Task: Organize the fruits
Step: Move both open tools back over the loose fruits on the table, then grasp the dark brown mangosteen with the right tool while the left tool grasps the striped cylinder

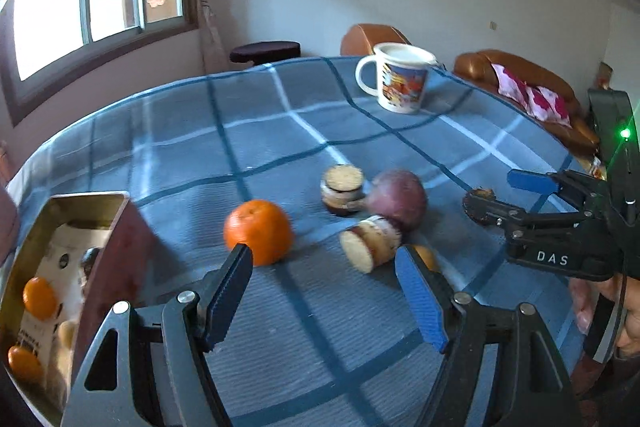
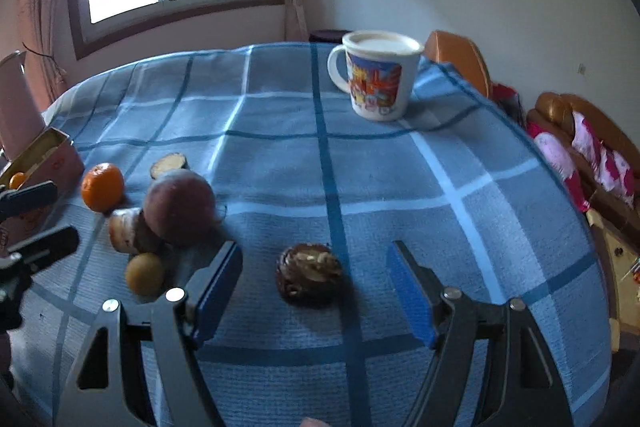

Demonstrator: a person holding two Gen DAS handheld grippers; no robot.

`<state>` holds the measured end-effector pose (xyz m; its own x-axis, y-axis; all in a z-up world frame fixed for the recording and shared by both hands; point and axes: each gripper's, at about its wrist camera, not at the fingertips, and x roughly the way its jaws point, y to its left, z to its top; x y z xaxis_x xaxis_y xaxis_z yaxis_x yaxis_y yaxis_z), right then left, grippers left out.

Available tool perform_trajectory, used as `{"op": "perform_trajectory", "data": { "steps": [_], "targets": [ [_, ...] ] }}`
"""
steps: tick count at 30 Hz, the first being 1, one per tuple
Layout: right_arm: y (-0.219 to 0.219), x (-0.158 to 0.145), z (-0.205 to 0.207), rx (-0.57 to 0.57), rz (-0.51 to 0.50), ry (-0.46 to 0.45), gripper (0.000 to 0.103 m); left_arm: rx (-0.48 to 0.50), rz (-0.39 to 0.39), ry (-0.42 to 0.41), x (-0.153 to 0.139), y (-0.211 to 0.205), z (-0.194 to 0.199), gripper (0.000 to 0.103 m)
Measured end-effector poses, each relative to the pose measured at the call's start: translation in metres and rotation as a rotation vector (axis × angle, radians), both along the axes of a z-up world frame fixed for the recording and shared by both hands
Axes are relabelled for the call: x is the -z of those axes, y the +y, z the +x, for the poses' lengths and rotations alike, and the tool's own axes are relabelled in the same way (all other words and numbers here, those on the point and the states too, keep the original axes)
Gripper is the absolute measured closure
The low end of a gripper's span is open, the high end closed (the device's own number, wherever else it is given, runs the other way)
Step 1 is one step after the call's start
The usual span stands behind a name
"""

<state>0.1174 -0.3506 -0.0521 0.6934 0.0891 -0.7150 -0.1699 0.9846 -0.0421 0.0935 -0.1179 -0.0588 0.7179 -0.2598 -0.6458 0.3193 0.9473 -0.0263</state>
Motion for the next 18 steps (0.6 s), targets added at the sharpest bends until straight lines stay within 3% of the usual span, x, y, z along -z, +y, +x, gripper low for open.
{"op": "perform_trajectory", "data": {
  "steps": [9, 18],
  "targets": [
    [-0.009, 0.015, 0.008, -0.015, 0.075, 0.087, 0.052, 0.06, -0.032, 0.091, 0.014, -0.02, 0.021, 0.028],
    [-0.003, 0.018, 0.017, -0.035, 0.057, 0.128, 0.056, 0.107, -0.097, 0.153, 0.019, -0.031, 0.037, 0.028]
  ]
}}
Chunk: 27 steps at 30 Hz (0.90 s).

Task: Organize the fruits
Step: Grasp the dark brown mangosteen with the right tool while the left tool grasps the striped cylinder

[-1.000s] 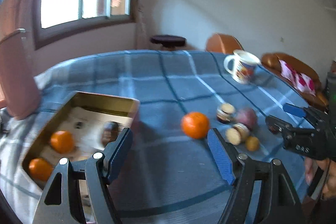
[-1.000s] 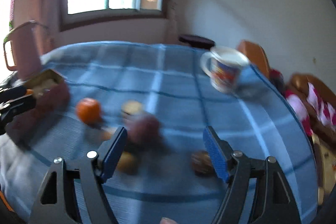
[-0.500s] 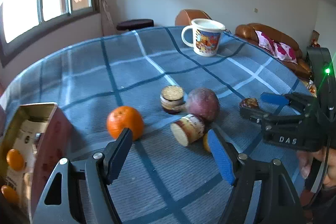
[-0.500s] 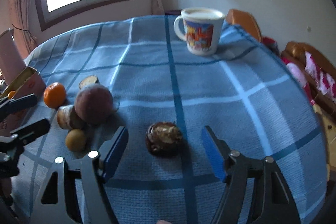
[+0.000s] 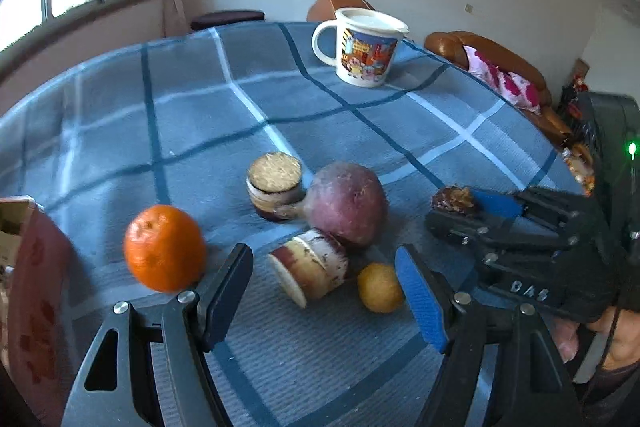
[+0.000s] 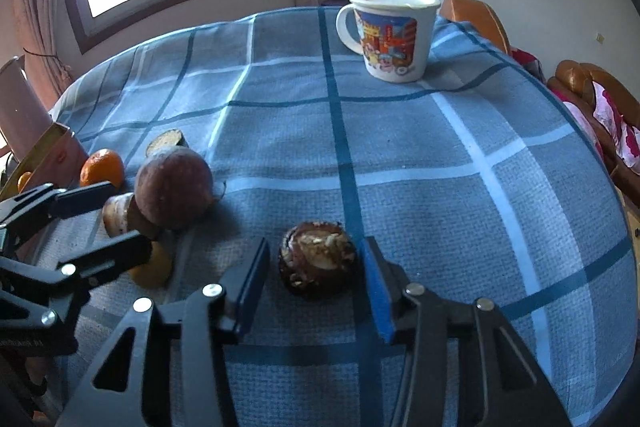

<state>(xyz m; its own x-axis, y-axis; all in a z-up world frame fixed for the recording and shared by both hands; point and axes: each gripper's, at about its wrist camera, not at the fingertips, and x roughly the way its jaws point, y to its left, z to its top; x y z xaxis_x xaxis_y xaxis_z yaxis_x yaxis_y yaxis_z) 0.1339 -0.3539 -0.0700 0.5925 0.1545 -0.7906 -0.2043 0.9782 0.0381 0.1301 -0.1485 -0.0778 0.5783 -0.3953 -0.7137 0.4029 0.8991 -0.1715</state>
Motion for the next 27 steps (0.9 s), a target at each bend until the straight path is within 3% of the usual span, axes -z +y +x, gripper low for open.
{"op": "perform_trajectory", "data": {
  "steps": [2, 6, 10, 18, 27],
  "targets": [
    [0.003, 0.0, 0.0, -0.007, -0.017, -0.002, 0.06, 0.002, -0.01, 0.007, 0.0, 0.001, 0.001, 0.029],
    [0.008, 0.001, -0.002, -0.026, -0.042, -0.01, 0.061, -0.012, -0.035, 0.003, -0.004, 0.01, 0.0, 0.054],
    [0.011, 0.001, -0.004, -0.035, -0.05, -0.016, 0.061, -0.003, -0.071, 0.057, 0.004, 0.017, 0.006, 0.054],
    [0.011, 0.001, -0.003, -0.041, -0.046, -0.015, 0.061, 0.023, -0.002, 0.037, 0.006, 0.004, 0.001, 0.057],
    [0.016, -0.001, -0.013, -0.06, -0.041, -0.049, 0.061, -0.021, -0.045, 0.004, 0.0, 0.022, -0.008, 0.057]
  ]
}}
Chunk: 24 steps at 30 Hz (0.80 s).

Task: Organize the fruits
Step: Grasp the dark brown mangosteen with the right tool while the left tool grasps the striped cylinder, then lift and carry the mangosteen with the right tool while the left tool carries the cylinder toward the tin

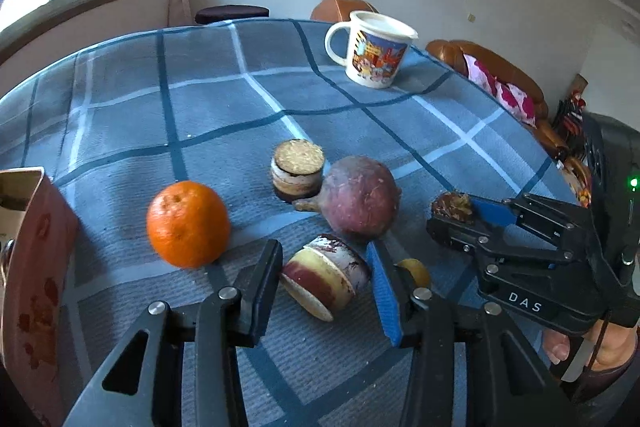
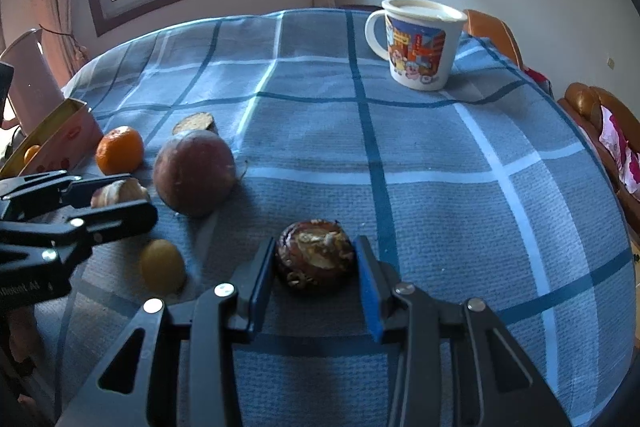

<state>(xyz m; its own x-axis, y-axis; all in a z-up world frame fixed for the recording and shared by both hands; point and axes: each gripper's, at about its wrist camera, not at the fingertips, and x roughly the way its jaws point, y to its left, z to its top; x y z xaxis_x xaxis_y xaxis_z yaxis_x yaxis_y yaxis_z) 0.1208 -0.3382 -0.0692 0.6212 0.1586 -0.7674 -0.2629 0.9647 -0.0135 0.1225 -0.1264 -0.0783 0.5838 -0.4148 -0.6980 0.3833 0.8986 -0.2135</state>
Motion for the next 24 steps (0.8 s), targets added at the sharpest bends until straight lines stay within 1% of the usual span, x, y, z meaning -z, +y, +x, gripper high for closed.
{"op": "perform_trajectory", "data": {
  "steps": [8, 18, 24],
  "targets": [
    [0.003, -0.011, -0.012, -0.022, 0.019, -0.081, 0.061, -0.044, -0.008, -0.071, -0.008, 0.009, -0.009, 0.057],
    [0.01, -0.02, -0.027, -0.054, 0.002, -0.178, 0.061, -0.076, 0.021, -0.17, -0.019, 0.009, -0.023, 0.057],
    [0.012, -0.024, -0.033, -0.064, 0.001, -0.215, 0.061, -0.082, 0.03, -0.203, -0.023, 0.009, -0.028, 0.057]
  ]
}}
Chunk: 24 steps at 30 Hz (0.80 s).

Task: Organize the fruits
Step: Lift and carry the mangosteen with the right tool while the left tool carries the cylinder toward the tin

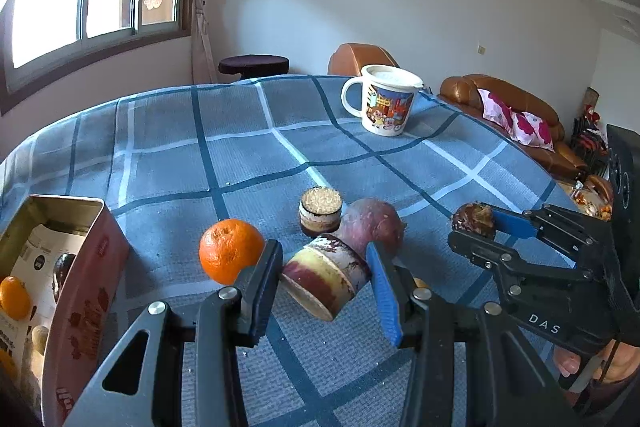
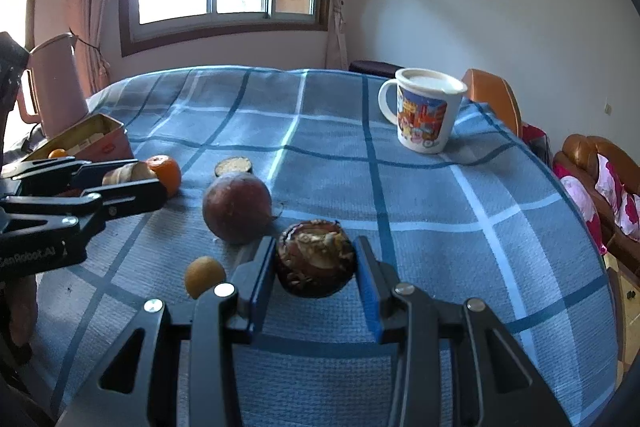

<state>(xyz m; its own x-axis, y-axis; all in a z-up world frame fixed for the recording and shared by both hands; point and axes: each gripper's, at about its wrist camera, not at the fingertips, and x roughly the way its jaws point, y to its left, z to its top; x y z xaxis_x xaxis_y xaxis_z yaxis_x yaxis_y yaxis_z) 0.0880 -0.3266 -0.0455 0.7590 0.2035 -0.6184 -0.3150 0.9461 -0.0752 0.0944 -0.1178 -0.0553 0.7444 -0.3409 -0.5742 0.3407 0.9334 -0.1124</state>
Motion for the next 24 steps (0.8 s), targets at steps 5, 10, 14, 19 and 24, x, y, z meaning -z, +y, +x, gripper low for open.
{"op": "perform_trajectory", "data": {
  "steps": [5, 10, 14, 19, 24],
  "targets": [
    [0.001, -0.002, -0.006, -0.011, 0.005, -0.03, 0.061, -0.006, 0.009, -0.027, -0.003, -0.001, -0.004, 0.057],
    [0.002, -0.004, -0.008, -0.016, 0.0, -0.05, 0.061, -0.012, 0.018, -0.048, -0.005, -0.002, -0.007, 0.057],
    [0.001, -0.006, -0.011, -0.02, 0.009, -0.066, 0.061, -0.018, 0.024, -0.065, -0.006, -0.002, -0.011, 0.057],
    [0.0, -0.007, -0.013, -0.023, 0.013, -0.083, 0.061, -0.02, 0.032, -0.08, -0.007, -0.002, -0.013, 0.057],
    [0.0, -0.009, -0.017, -0.027, 0.019, -0.104, 0.061, -0.027, 0.035, -0.096, -0.008, -0.003, -0.016, 0.057]
  ]
}}
